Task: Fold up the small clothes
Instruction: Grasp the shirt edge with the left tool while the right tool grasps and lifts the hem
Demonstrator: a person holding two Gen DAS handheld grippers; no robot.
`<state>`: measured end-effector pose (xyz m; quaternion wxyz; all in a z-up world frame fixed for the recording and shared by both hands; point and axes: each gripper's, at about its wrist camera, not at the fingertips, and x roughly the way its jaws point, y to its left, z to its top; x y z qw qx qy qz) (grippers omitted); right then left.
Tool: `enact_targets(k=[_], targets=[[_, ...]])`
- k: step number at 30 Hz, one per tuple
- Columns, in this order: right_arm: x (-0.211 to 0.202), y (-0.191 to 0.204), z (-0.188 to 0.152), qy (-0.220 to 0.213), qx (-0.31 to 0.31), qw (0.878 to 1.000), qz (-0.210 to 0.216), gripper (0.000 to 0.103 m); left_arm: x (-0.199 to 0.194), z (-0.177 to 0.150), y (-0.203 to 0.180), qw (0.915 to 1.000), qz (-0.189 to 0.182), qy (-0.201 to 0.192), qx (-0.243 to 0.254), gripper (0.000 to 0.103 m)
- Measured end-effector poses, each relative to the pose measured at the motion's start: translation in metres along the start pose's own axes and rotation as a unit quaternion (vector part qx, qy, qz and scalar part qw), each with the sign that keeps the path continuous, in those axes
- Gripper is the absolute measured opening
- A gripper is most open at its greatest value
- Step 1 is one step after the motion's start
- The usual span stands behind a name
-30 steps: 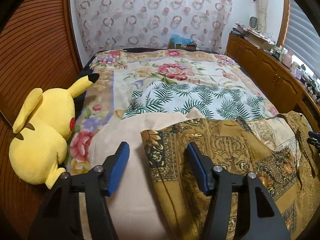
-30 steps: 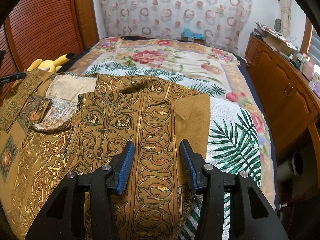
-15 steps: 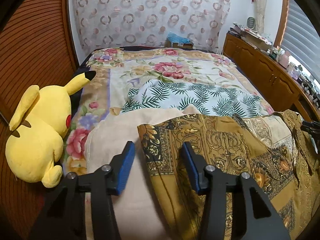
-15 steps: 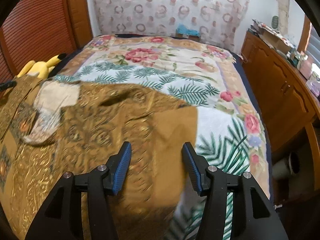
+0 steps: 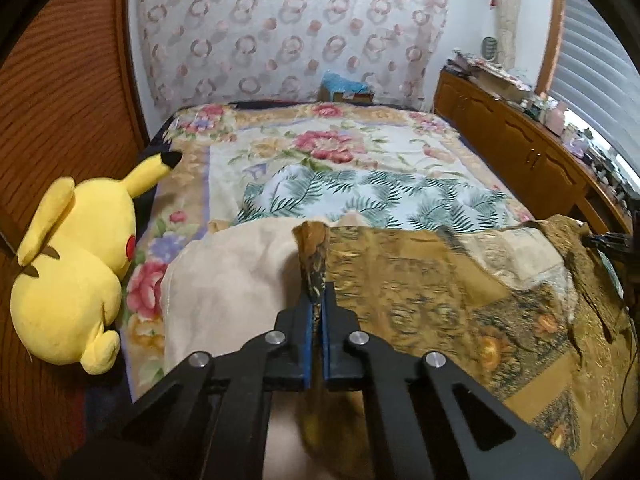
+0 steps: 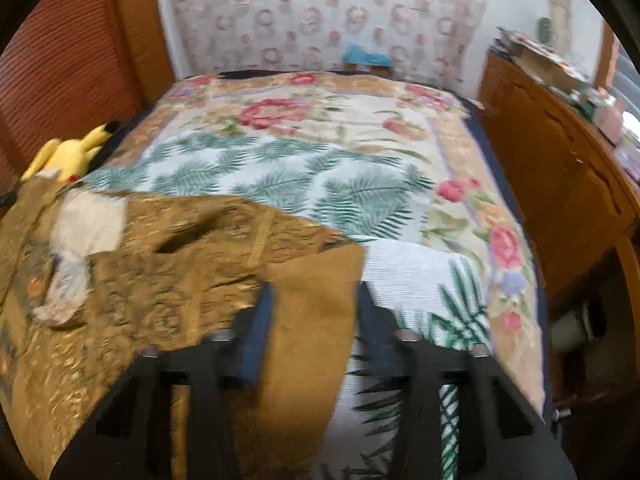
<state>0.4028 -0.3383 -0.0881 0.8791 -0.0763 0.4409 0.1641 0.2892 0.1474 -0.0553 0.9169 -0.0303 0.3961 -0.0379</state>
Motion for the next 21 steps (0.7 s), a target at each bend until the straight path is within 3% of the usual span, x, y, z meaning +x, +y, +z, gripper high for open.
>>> enact_targets(k=[1, 3, 9, 14, 21], targets=[[-0.002, 0.004, 0.000, 0.000, -0.005, 1.000, 0.004, 0.009, -0.007, -0.001, -0.005, 1.0000, -0.004, -0.007, 0.004, 0.000], [-0.015, 0.012, -0.001, -0.020, -0.014, 1.000, 0.004, 0.005, -0.021, -0.002, -0.014, 0.9996, -0.011, -0.022, 0.011, 0.000], [-0.077, 0.037, -0.007, -0.099, -0.020, 0.995, 0.017, 0.004, -0.073, -0.013, -0.041, 0.9964, -0.039, -0.073, 0.022, 0.000], [-0.130, 0.057, -0.025, -0.138, -0.029, 0.990, 0.025, 0.004, -0.115, -0.038, -0.051, 0.9933, -0.053, -0.099, 0.027, 0.000], [-0.194, 0.071, -0.079, -0.173, -0.024, 0.984, 0.026, 0.004, -0.160, -0.094, -0.053, 0.9912, -0.036, -0.125, 0.025, 0.000]])
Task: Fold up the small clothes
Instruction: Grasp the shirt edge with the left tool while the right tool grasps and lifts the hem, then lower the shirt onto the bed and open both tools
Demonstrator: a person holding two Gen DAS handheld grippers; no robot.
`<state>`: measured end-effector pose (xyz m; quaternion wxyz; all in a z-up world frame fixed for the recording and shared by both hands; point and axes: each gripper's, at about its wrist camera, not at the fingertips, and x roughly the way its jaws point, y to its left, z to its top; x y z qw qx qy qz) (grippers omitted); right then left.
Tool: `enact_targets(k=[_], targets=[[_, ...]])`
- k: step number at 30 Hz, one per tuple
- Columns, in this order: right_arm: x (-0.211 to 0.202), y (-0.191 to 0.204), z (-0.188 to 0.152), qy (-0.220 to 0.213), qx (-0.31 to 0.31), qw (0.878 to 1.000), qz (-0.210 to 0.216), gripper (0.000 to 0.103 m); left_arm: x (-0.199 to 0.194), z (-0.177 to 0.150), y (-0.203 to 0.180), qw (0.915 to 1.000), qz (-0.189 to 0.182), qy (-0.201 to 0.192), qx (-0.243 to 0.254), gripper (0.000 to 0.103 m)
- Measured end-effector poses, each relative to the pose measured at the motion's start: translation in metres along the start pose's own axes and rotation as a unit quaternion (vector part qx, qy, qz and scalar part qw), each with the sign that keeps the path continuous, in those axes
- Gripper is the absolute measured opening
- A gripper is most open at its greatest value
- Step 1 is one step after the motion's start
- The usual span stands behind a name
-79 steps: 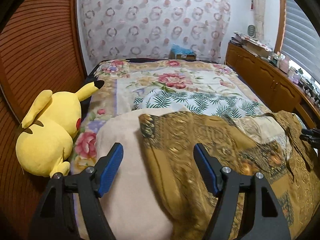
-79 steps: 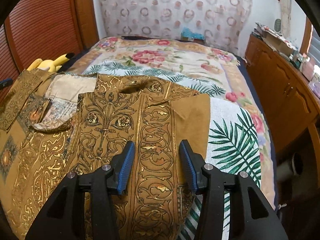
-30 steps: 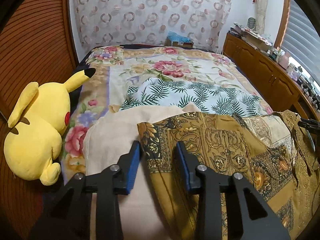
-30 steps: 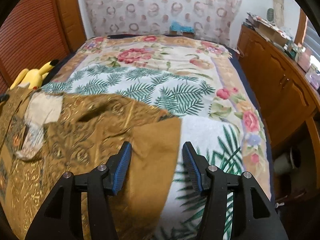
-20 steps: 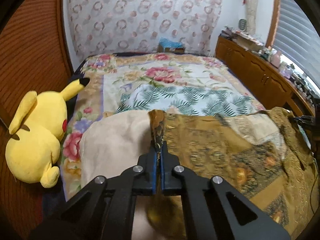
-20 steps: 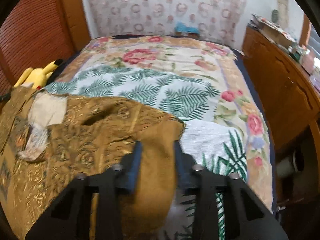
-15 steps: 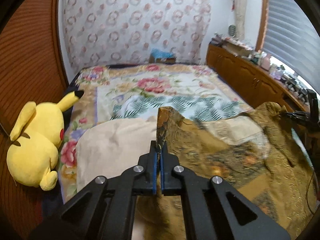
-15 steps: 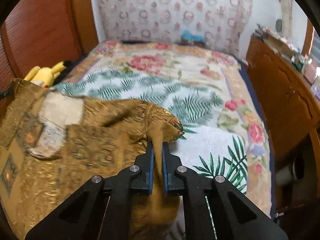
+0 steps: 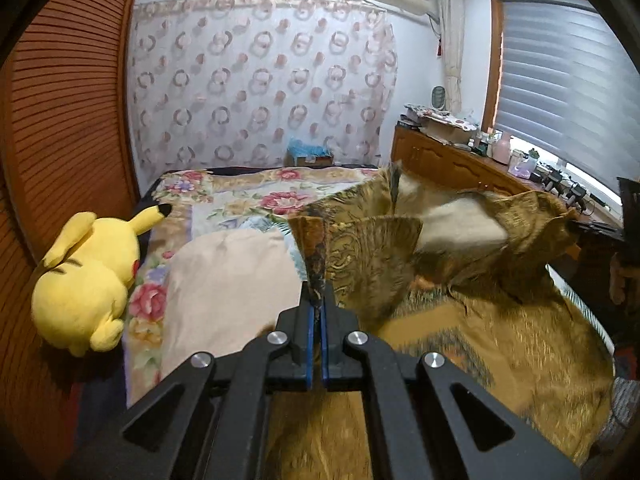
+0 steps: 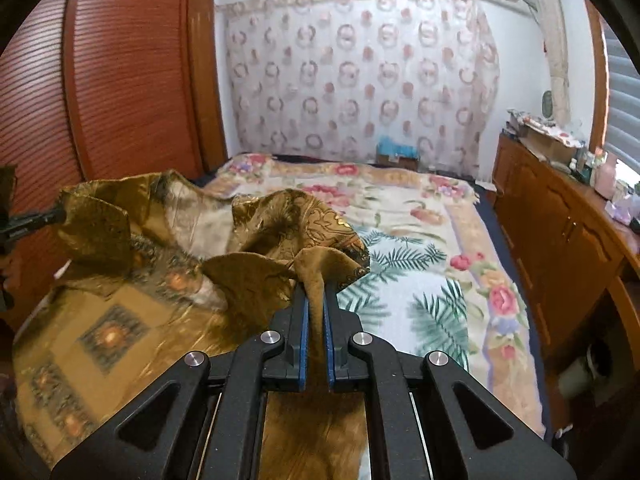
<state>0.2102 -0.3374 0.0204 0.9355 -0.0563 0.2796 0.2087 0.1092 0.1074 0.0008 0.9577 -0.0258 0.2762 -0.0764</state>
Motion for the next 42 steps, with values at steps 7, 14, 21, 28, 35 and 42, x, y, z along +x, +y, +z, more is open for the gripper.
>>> enact_targets(k=[7, 14, 21, 28, 35, 42], targets=[[-0.053, 0.001, -0.062, 0.003, 0.029, 1.000, -0.001, 0.004, -0.050, -0.060, 0.008, 0.9993, 0.012, -0.004, -0.035, 0.000], [-0.081, -0.003, -0.118, 0.025, 0.063, 0.998, -0.007, 0.004, -0.078, -0.107, 0.018, 0.9971, 0.015, 0.010, -0.074, 0.000], [-0.116, 0.003, -0.125, 0.030, 0.054, 0.998, -0.004, 0.004, -0.106, -0.119, 0.011, 0.9972, 0.021, 0.010, -0.072, 0.000], [-0.123, 0.017, -0.145, 0.077, 0.033, 0.996, 0.004, 0.004, -0.114, -0.124, 0.015, 0.9972, 0.038, 0.031, -0.057, 0.009], [-0.119, 0.003, -0.148, 0.087, 0.041, 0.995, -0.022, 0.019, -0.117, -0.110, 0.030, 0.9973, 0.046, 0.019, -0.055, 0.051], [-0.116, -0.005, -0.112, 0.048, 0.017, 0.997, -0.050, 0.043, -0.086, -0.074, 0.033, 0.9983, 0.045, 0.022, -0.030, 0.053]])
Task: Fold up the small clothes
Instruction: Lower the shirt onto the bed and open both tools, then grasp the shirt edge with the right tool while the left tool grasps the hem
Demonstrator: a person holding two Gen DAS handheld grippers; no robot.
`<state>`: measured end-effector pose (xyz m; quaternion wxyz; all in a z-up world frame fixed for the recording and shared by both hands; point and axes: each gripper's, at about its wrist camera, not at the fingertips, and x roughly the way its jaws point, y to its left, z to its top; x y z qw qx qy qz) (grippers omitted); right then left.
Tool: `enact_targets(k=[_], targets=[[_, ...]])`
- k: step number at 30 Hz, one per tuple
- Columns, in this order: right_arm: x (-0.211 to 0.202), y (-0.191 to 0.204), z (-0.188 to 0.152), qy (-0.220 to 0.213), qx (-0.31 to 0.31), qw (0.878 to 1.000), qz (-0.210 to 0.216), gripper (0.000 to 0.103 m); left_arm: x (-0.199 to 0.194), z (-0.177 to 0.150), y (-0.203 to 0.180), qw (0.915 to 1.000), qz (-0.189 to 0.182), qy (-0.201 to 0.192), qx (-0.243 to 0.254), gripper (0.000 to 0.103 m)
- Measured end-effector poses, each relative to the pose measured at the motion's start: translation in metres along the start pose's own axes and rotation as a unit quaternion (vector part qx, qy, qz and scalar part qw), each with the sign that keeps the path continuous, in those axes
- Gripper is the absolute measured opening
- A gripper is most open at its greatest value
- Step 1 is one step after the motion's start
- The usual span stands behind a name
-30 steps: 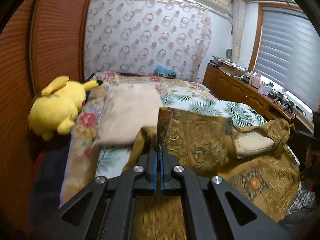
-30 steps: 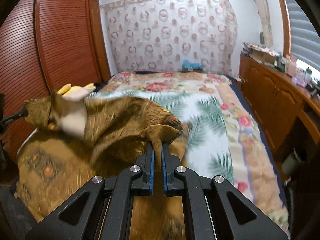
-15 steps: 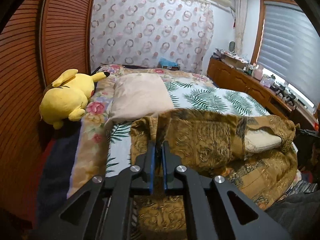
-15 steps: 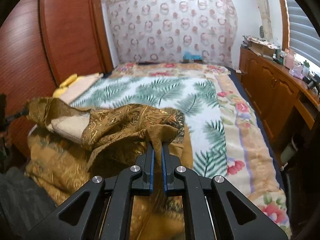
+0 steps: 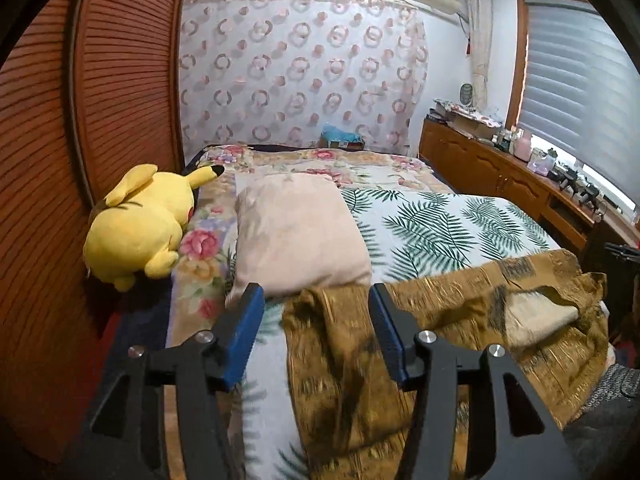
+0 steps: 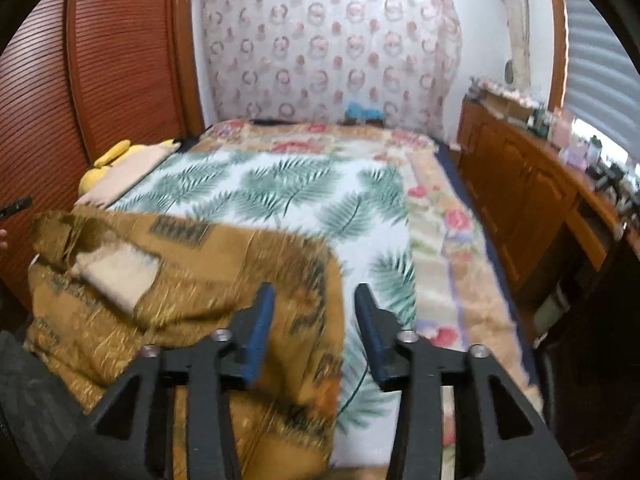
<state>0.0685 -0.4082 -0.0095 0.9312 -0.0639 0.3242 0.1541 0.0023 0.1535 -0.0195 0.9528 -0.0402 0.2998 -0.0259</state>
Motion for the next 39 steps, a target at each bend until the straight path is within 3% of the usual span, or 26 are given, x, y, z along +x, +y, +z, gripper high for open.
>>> enact_targets(k=[9, 18, 22, 29, 39], targets=[[0.067, 0.004, 0.029, 0.033, -0.012, 0.999, 0.015, 0.048, 0.058, 0.025, 0.006, 0.9985, -0.016, 0.048, 0.023, 0.053], [0.119, 0.007, 0.018, 0.081, -0.016, 0.996, 0.018, 0.048, 0.095, 0.001, 0.014, 0.9943, -0.015, 0.105, 0.010, 0.053], [0.129, 0.004, 0.005, 0.098, -0.011, 0.995, 0.013, 0.051, 0.104, -0.012, 0.013, 0.9917, -0.015, 0.128, 0.009, 0.053], [0.133, -0.002, 0.001, 0.107, 0.009, 0.994, 0.006, 0.067, 0.116, -0.022, 0.013, 0.9889, -0.015, 0.148, 0.004, 0.053], [0.134, -0.006, 0.001, 0.109, 0.014, 0.994, -0.002, 0.075, 0.119, -0.023, 0.011, 0.9892, -0.013, 0.146, 0.011, 0.054]])
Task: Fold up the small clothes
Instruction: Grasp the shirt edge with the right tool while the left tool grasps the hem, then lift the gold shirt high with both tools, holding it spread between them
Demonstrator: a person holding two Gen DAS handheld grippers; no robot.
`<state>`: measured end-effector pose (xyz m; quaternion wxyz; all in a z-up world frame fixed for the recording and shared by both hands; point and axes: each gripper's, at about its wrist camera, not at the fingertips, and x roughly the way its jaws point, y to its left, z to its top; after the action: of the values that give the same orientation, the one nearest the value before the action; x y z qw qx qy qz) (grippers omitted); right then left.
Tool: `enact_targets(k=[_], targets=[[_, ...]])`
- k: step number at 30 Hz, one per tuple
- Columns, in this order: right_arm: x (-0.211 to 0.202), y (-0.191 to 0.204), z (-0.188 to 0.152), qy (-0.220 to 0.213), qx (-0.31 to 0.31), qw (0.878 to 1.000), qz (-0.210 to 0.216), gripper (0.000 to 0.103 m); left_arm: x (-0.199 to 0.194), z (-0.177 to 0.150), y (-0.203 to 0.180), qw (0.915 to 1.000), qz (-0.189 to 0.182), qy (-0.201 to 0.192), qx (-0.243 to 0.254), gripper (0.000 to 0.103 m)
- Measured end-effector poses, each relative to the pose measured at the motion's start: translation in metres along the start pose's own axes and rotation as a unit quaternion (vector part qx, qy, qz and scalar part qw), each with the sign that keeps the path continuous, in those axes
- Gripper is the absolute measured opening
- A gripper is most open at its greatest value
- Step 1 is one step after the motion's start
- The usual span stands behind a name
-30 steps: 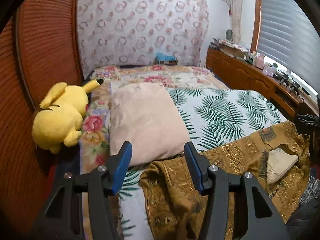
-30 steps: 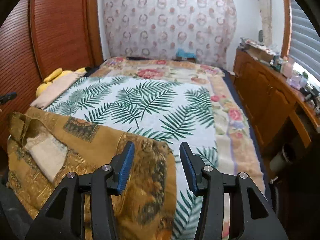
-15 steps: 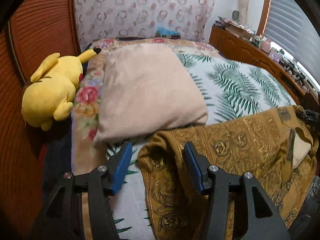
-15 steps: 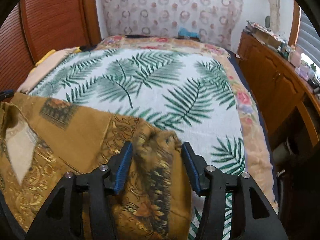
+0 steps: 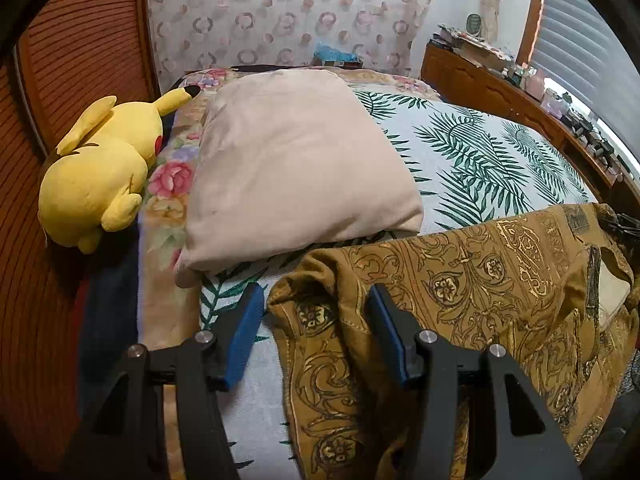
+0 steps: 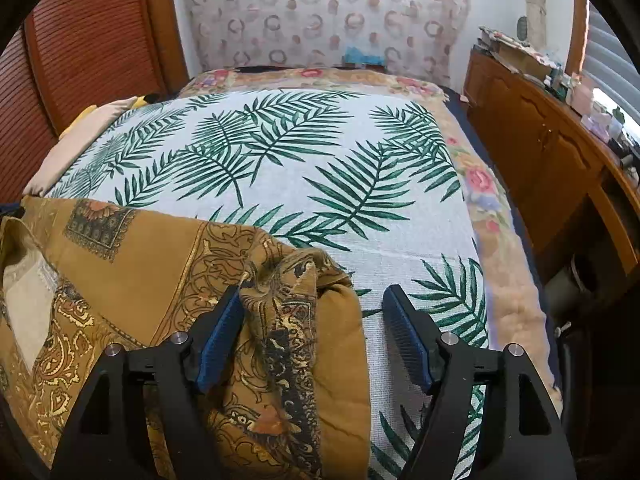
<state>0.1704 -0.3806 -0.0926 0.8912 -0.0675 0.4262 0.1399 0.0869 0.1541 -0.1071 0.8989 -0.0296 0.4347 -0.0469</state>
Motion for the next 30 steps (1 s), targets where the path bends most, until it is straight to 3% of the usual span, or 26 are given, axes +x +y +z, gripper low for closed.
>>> enact_targets(k=[8, 9, 10, 11, 15, 16, 19, 23, 26, 30], targets=[[0.000, 0.001, 0.000, 0.000, -0.002, 1.000, 0.001, 0.075, 0.001, 0.003, 0.000, 1.0000, -0.002, 0.005, -0.003, 0.054], [0.000, 0.002, 0.001, 0.000, -0.005, 1.000, 0.004, 0.071, 0.001, 0.003, 0.000, 1.0000, -0.004, 0.008, -0.001, 0.053], [-0.002, 0.004, 0.000, -0.002, -0.012, 1.000, 0.013, 0.067, 0.001, 0.004, -0.002, 0.9999, -0.009, 0.012, 0.004, 0.052], [-0.003, 0.007, 0.001, -0.001, -0.018, 1.000, 0.020, 0.055, 0.001, 0.005, -0.004, 0.9997, -0.013, 0.017, 0.010, 0.050], [-0.006, 0.018, 0.001, 0.007, -0.043, 0.998, 0.052, 0.017, -0.001, 0.008, -0.009, 0.9985, -0.044, 0.029, 0.017, 0.014], [-0.006, 0.022, 0.001, 0.006, -0.049, 0.997, 0.056, 0.015, -0.003, 0.007, -0.010, 0.9983, -0.048, 0.029, 0.018, 0.005], [-0.017, 0.027, -0.003, -0.011, -0.050, 0.996, 0.069, 0.009, -0.021, 0.004, -0.018, 0.9985, -0.051, 0.000, 0.021, 0.002], [-0.055, 0.031, -0.008, -0.060, -0.030, 0.994, 0.090, 0.007, -0.082, -0.004, -0.030, 0.9950, -0.054, -0.084, -0.007, 0.002], [-0.100, 0.034, -0.008, -0.110, 0.001, 0.986, 0.124, 0.007, -0.127, -0.014, -0.044, 0.9874, -0.054, -0.149, -0.007, 0.002], [-0.160, 0.053, -0.005, -0.172, -0.027, 0.979, 0.110, 0.007, -0.175, -0.017, -0.047, 0.9767, -0.063, -0.204, -0.017, 0.002]])
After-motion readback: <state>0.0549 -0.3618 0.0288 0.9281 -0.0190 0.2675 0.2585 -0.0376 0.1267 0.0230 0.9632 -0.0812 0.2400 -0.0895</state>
